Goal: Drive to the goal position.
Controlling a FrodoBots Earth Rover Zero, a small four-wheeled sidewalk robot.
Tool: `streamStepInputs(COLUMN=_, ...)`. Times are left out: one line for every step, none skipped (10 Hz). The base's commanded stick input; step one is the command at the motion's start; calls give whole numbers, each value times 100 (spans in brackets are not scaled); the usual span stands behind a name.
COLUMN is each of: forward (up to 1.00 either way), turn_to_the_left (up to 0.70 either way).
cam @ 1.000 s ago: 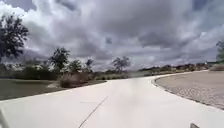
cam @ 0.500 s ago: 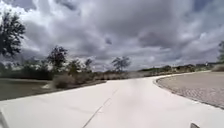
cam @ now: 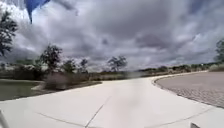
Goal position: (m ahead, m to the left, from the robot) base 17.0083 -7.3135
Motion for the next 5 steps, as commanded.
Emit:
streamStepInputs(forward=70, turn_to_the_left=-14)
streamStepInputs(forward=70, turn_to_the_left=-14)
streamStepInputs(forward=70, turn_to_the_left=-14)
streamStepInputs(forward=70, turn_to_the_left=-14)
streamStepInputs(forward=70, turn_to_the_left=-14)
